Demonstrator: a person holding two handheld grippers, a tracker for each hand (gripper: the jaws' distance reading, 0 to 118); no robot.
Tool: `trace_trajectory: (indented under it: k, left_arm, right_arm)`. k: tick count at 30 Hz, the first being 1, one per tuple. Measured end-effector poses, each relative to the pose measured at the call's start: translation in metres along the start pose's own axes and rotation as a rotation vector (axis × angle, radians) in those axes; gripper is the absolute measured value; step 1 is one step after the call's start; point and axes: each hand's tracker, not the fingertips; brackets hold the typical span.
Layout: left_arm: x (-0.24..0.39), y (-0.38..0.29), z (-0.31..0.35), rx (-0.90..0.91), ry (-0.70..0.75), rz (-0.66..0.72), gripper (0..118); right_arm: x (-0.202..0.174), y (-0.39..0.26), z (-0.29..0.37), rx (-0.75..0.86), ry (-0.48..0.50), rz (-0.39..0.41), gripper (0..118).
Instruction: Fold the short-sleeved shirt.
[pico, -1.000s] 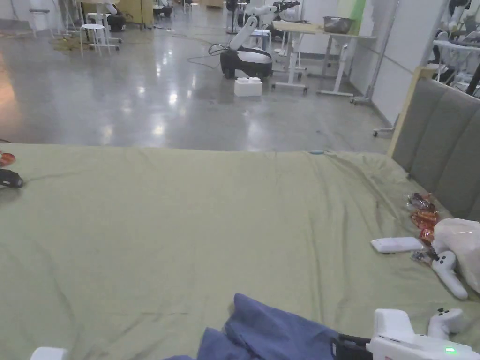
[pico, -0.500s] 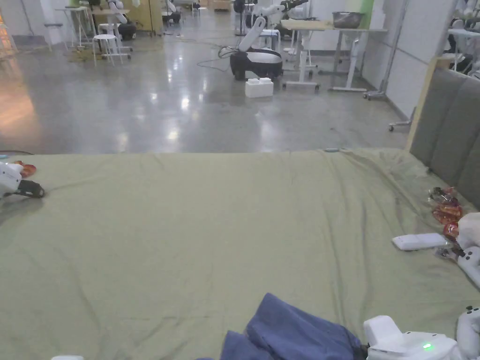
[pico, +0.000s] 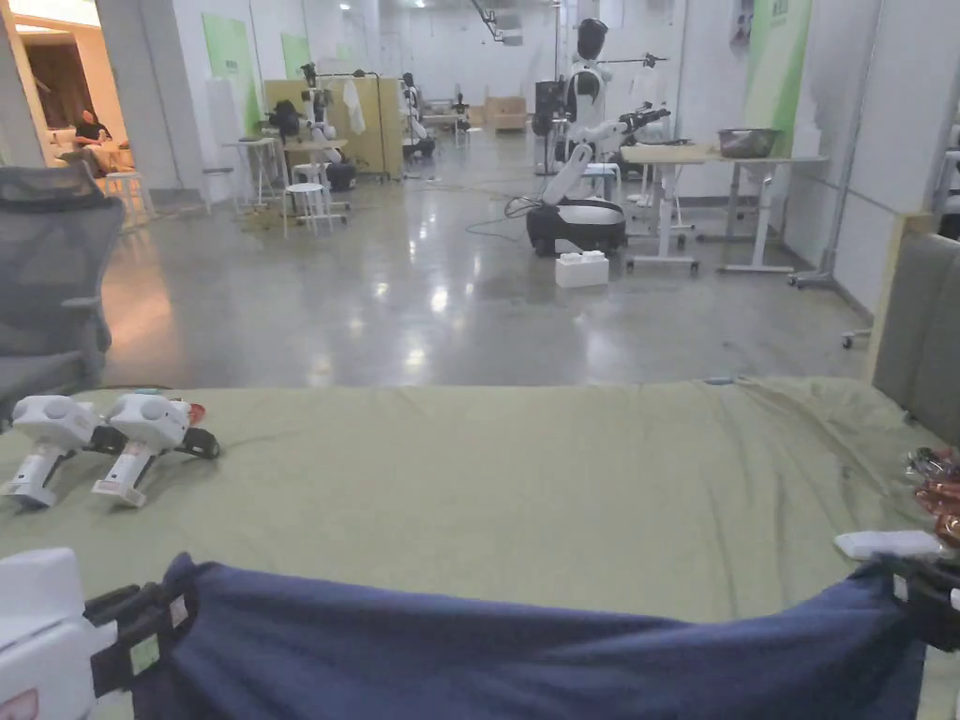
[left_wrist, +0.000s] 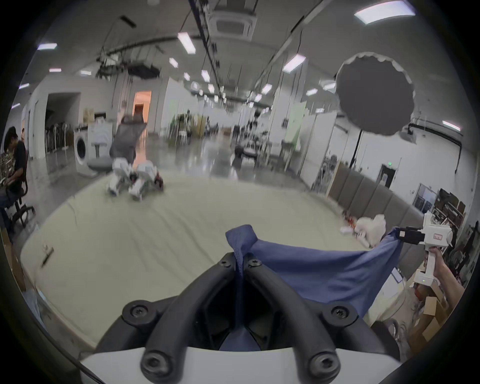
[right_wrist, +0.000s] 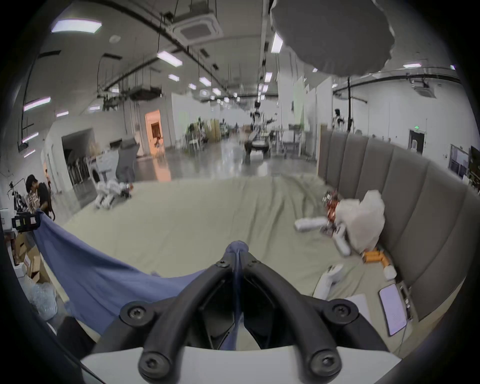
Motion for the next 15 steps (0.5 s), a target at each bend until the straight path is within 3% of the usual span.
trace_trajectory:
  k: [5,15]
  left_arm:
    - [0.017,0.062,0.036,0.149,0.048,-0.087,0]
    - [0.022,0.147,0.064,0.333,0.116,-0.103,0]
  right_arm:
    - [-0.024,0.065,0.039,0.158,-0.008,0.009,0]
    - [-0.062,0.176,0.067,0.353,0.001,0.057,0]
